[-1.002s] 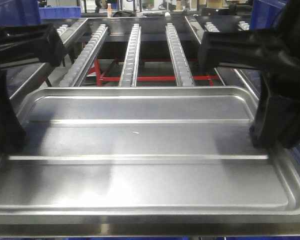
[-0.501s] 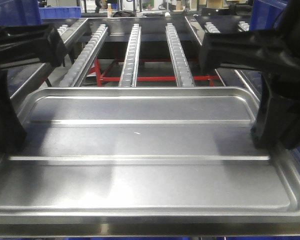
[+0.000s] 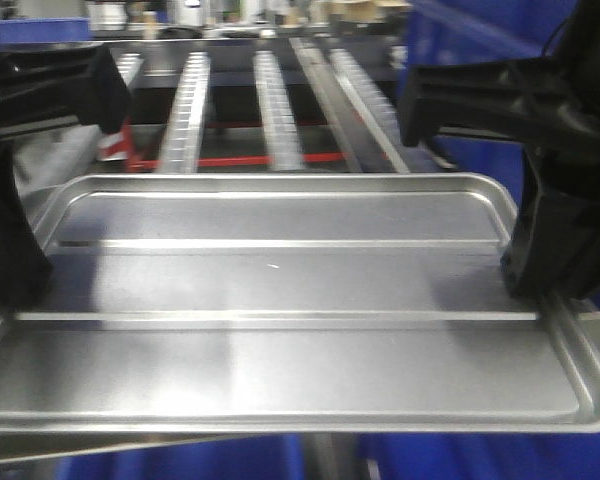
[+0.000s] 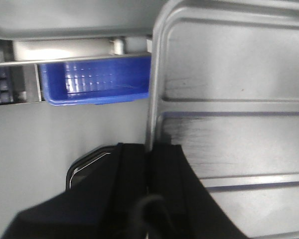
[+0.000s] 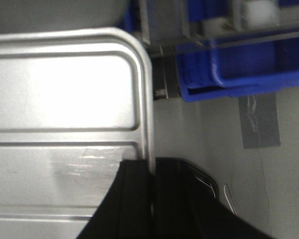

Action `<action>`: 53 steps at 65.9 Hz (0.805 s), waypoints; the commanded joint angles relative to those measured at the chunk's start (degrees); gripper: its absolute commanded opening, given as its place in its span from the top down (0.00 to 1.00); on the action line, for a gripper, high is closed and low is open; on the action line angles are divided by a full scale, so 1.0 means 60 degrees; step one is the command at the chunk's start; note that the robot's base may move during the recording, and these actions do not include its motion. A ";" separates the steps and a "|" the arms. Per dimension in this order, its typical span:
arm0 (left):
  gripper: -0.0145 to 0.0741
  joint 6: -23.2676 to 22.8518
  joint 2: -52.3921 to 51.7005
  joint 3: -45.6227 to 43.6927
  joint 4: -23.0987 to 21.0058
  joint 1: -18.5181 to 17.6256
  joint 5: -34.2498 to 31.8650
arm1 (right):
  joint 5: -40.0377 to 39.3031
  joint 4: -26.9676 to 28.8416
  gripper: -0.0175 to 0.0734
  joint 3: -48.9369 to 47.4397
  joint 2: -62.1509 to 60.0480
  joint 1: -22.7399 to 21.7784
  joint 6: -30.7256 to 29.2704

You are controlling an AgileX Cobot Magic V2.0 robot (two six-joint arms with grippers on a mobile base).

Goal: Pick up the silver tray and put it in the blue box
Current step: 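Hold the tray level with both grippers while the base turns away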

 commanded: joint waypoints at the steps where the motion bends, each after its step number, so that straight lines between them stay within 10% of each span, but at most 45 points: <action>1: 0.95 -0.0084 -0.0233 -0.0227 0.0297 -0.0037 0.0183 | 0.0395 -0.0528 0.75 -0.0239 -0.0283 -0.0049 0.0017; 53: 0.95 -0.0084 -0.0233 -0.0227 0.0297 -0.0037 0.0183 | 0.0450 -0.0528 0.75 -0.0239 -0.0283 -0.0049 0.0017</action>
